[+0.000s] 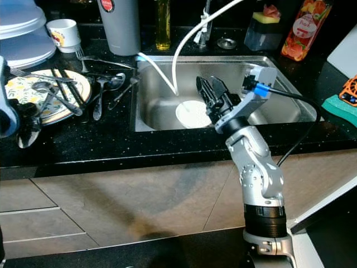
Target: Kitchen organization
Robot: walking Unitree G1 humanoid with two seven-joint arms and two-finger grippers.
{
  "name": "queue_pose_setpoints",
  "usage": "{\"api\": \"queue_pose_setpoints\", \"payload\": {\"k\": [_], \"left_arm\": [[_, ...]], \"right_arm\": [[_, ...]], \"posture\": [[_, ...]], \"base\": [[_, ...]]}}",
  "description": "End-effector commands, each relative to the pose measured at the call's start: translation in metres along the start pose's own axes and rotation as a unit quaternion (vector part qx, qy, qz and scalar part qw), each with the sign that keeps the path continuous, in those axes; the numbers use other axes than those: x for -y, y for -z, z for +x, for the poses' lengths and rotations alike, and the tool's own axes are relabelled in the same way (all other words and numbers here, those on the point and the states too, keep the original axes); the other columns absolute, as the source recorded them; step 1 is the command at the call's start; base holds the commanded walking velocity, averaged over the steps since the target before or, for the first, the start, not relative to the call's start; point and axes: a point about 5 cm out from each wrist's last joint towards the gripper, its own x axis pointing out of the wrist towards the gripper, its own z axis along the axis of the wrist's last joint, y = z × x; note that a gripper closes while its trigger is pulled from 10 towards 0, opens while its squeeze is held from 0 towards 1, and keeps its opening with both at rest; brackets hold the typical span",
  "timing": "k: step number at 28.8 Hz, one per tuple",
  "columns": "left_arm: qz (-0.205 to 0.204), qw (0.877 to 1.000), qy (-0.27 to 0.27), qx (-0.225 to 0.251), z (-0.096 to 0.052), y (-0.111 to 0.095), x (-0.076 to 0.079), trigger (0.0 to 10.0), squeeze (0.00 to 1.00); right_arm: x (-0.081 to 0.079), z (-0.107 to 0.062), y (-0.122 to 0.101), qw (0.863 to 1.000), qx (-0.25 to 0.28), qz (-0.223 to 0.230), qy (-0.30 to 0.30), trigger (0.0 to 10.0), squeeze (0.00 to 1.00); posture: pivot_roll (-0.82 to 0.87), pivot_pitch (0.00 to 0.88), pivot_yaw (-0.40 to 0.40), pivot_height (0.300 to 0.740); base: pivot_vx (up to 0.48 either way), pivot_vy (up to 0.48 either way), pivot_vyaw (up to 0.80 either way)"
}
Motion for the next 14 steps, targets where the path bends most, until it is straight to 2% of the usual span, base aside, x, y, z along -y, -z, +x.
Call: {"api": "queue_pose_setpoints", "payload": {"k": [1, 10, 11, 13, 14], "left_arm": [[-0.003, 0.998, 0.012, -0.054, 0.008, 0.021, 0.002, 0.0, 0.00], [0.005, 1.000, 0.019, -0.015, 0.009, 0.003, 0.009, 0.0, 0.00], [0.022, 0.999, 0.020, 0.024, 0.006, -0.012, 0.013, 0.0, 0.00], [0.022, 0.999, 0.020, 0.024, 0.006, -0.012, 0.013, 0.0, 0.00], [0.027, 0.999, 0.020, 0.037, 0.004, -0.018, 0.015, 10.0, 0.00]], "right_arm": [[0.002, -0.001, -0.002, 1.000, 0.003, 0.004, 0.001, 10.0, 0.00], [0.002, -0.001, -0.002, 1.000, 0.004, 0.004, 0.001, 10.0, 0.00], [0.003, -0.002, -0.004, 1.000, 0.006, 0.002, 0.003, 10.0, 0.00], [0.003, -0.002, -0.004, 1.000, 0.006, 0.002, 0.003, 10.0, 0.00], [0.004, -0.002, -0.005, 1.000, 0.006, 0.001, 0.004, 10.0, 0.00]], "posture": [[0.13, 0.130, -0.036, 0.740], [0.12, 0.120, -0.033, 0.740], [0.12, 0.118, -0.033, 0.740], [0.12, 0.118, -0.033, 0.740], [0.12, 0.115, -0.034, 0.740]], "base": [[0.000, 0.000, 0.00], [0.000, 0.000, 0.00], [0.000, 0.000, 0.00], [0.000, 0.000, 0.00], [0.000, 0.000, 0.00]]}}
